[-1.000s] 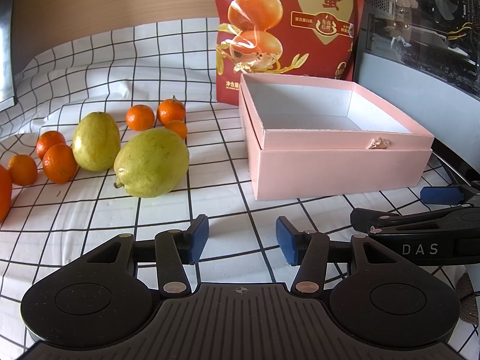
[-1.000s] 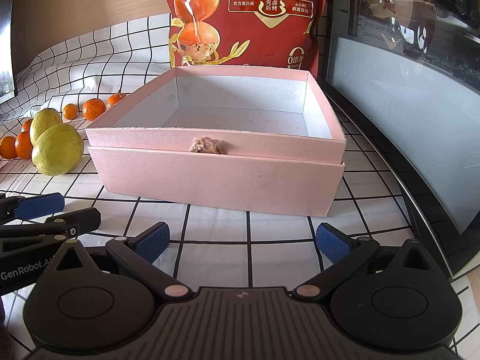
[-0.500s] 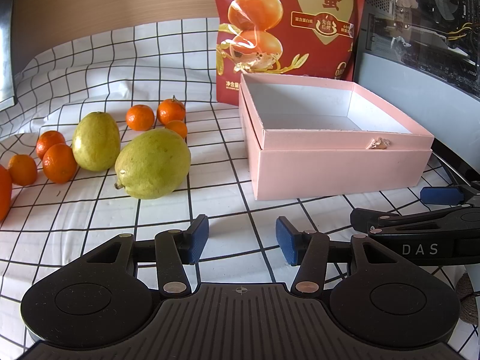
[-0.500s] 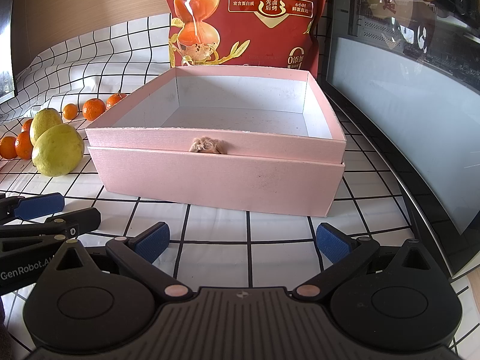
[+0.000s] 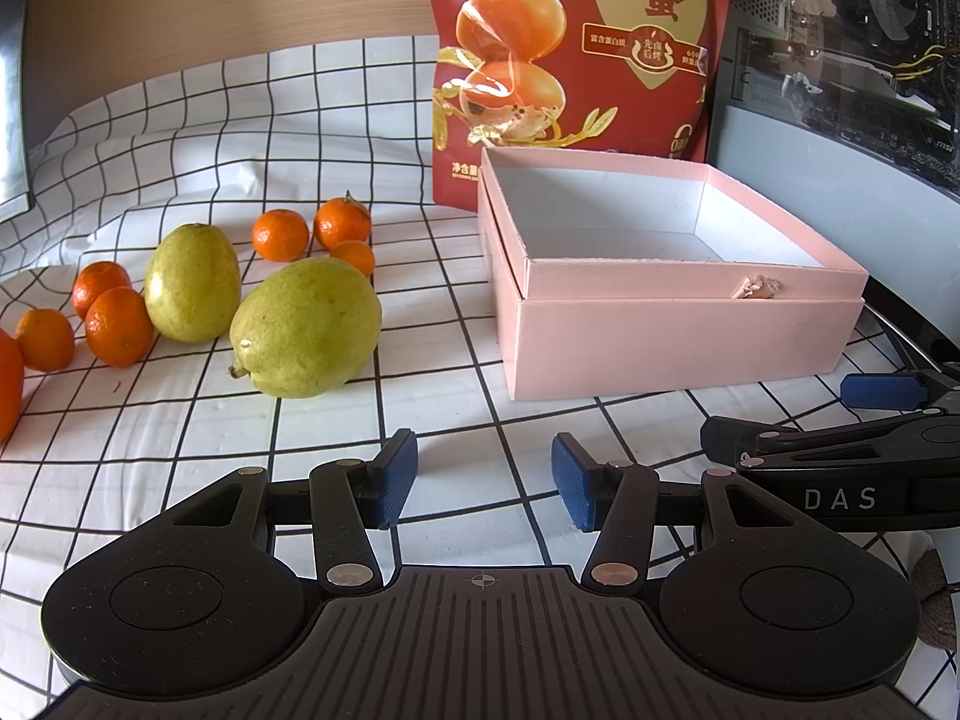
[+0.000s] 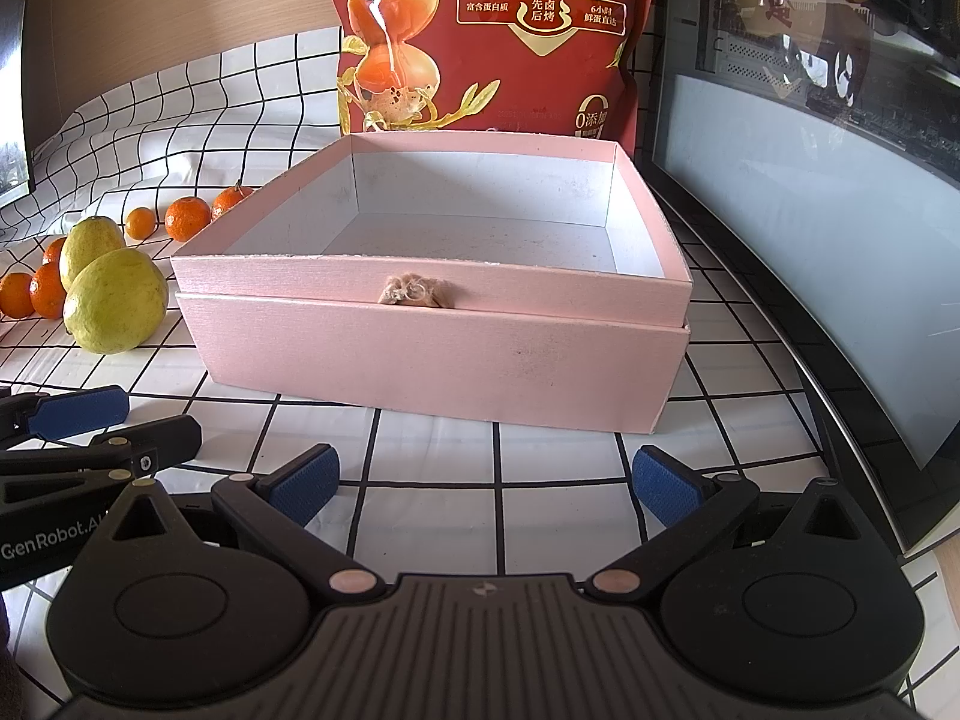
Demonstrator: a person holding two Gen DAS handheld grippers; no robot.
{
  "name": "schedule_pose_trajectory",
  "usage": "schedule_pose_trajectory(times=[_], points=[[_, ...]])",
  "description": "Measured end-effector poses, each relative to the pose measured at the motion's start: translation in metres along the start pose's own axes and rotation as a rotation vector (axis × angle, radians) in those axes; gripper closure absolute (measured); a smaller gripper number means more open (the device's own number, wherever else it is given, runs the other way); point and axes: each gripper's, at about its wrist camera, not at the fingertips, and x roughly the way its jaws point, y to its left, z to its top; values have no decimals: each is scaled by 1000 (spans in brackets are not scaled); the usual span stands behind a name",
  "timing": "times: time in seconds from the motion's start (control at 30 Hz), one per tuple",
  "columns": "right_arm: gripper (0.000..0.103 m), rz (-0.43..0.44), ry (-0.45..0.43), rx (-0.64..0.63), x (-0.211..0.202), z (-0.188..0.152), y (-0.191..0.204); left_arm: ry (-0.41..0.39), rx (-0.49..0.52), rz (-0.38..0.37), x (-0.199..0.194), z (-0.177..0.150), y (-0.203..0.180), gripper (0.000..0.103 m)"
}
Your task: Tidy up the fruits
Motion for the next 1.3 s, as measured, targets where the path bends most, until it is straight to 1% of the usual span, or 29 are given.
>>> schedule_pose_trajectory(times=[1.0, 1.03, 1.07, 1.1, 1.13, 1.2, 1.23, 1.3], points=[[0, 1, 2, 1, 0, -2, 3, -1, 4, 3, 1, -1, 1, 47], [0, 2, 2, -5, 0, -2, 4, -2, 0, -4, 1, -1, 2, 48], [0, 25, 8, -21, 1, -2, 5, -6, -5, -24, 0, 0, 5, 51], [0, 42, 24, -35, 3, 0, 5, -9, -15, -57, -3, -1, 8, 55], [0, 53, 44, -43, 4, 3, 5, -6, -40, -107, -5, -1, 16, 56], [0, 69, 73, -61, 7, 5, 6, 2, -117, -175, -13, 1, 33, 56], [0, 75, 81, -67, 7, 4, 5, -14, -155, -189, -21, 1, 43, 56], [0, 95, 97, -87, 9, 10, 3, -82, -199, -181, -42, 2, 66, 56]])
